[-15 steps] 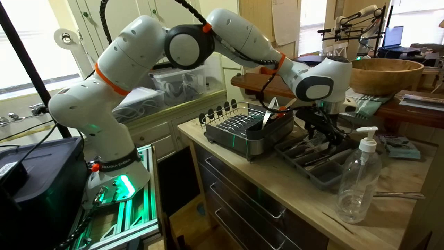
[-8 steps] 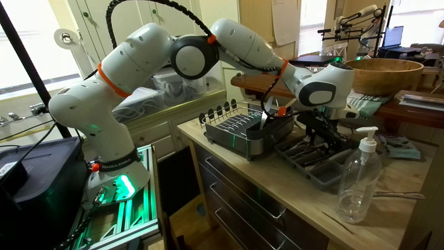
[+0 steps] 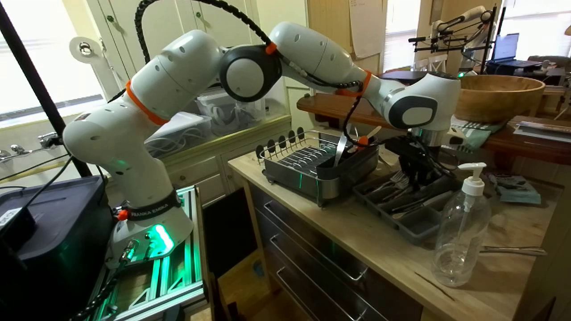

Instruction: Move one utensil to the drying rack

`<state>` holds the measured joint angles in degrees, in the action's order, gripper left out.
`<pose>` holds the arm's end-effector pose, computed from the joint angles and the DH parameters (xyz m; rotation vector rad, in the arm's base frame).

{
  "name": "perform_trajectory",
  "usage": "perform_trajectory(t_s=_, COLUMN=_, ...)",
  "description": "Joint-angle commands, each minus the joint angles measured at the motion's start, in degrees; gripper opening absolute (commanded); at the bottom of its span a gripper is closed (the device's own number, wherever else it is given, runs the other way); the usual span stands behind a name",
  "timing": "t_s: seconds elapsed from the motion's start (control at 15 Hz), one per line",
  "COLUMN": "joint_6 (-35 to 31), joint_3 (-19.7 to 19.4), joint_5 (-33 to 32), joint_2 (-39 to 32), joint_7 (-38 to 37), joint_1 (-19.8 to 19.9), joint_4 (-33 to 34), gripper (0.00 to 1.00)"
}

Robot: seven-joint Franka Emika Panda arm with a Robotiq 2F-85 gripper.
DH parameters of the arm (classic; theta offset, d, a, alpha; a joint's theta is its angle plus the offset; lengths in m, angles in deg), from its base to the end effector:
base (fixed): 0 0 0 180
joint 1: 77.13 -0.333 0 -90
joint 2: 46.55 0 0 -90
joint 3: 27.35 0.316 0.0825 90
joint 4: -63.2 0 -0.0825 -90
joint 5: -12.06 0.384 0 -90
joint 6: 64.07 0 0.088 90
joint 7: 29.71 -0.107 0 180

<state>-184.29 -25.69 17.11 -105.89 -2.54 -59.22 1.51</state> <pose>0.7404 -0.2190 0.1881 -3.0360 -0.2001 -0.0373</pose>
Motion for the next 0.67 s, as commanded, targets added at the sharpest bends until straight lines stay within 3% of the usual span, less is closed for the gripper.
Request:
perform_trajectory(t_s=0.0, joint_6=3.02, joint_3=-0.62, joint_5=-1.34, joint_2=-0.14, joint_7=-1.02, joint_1=-0.65, joint_4=1.49, gripper=0.03)
perform_trajectory(t_s=0.6, joint_6=2.16, joint_3=2.51, joint_5=1.75, joint_2=7.04, joint_7=5.02, joint_1=1.91, joint_4=-3.54, gripper=0.03)
